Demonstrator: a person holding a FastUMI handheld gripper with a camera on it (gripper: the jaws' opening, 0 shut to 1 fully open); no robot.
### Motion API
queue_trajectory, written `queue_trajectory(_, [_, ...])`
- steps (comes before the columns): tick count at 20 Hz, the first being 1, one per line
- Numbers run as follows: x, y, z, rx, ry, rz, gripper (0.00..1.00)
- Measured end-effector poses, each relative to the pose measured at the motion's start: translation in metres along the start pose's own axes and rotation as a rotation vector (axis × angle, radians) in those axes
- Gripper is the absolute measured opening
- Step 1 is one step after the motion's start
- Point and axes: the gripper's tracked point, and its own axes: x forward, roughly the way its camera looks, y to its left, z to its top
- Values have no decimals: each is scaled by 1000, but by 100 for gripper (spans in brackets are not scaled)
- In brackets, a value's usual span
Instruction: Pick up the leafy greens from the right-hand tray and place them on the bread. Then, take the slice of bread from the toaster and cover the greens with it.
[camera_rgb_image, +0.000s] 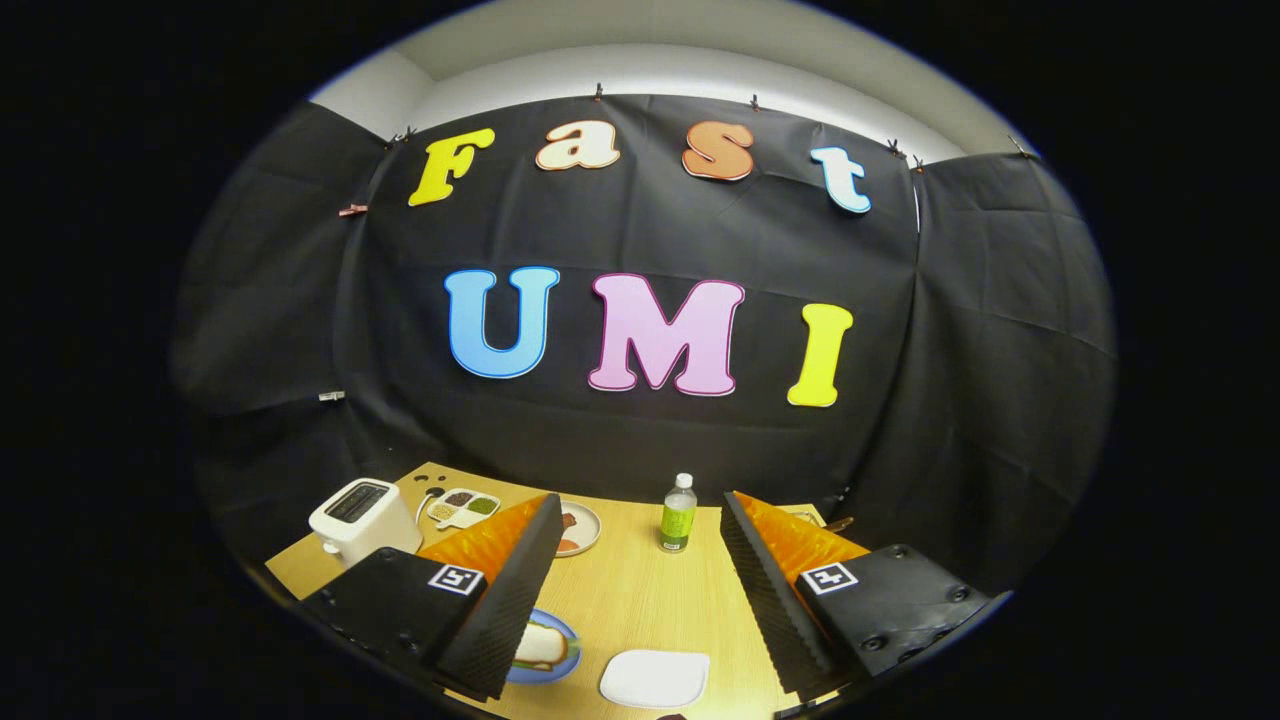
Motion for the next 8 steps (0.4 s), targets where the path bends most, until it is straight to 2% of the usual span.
queue_trajectory(8, [-1,3,-8,-16,-1,1,99])
